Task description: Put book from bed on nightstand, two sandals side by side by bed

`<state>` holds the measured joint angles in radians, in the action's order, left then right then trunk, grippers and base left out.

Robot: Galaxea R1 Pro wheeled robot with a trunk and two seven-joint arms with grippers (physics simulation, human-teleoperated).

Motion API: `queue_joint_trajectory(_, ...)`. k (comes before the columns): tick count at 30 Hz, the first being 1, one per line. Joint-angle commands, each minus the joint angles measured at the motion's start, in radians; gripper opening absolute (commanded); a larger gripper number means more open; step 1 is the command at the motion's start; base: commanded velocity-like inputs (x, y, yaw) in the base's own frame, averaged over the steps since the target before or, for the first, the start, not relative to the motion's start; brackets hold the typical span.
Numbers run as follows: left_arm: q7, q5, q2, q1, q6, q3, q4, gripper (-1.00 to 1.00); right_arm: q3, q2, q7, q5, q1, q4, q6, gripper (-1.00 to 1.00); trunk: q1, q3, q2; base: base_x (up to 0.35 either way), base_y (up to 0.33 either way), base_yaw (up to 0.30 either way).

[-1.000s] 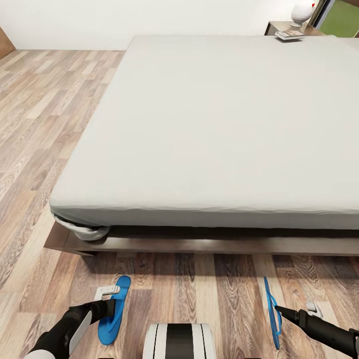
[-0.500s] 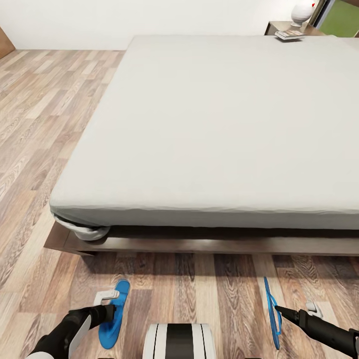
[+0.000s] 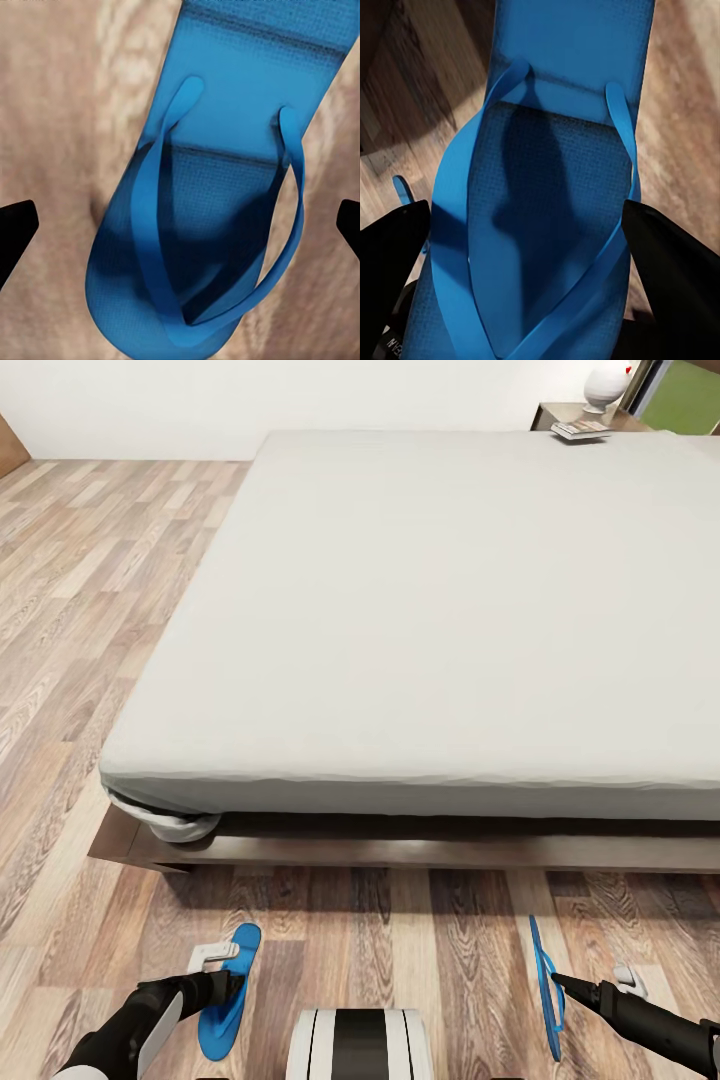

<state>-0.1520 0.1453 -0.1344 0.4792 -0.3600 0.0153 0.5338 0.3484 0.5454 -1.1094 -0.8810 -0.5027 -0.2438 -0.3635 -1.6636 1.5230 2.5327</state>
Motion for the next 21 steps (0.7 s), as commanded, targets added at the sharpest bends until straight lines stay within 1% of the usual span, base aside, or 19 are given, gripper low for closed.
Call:
queue_joint_trajectory(1, 0.000, 0.010, -0.001, 0.000, -0.007, 0.002, 0.002, 1.00, 0.006, 0.001, -0.001, -0.010, 0.000, 0.000, -0.009, -1.00, 0.000, 0.001, 0.000, 0.000, 0.000, 0.000)
queue_joint_trajectory(21, 0.000, 0.010, -0.001, 0.000, -0.008, 0.002, 0.002, 1.00, 0.006, 0.001, -0.001, -0.010, 0.000, 0.000, -0.009, -1.00, 0.000, 0.001, 0.000, 0.000, 0.000, 0.000)
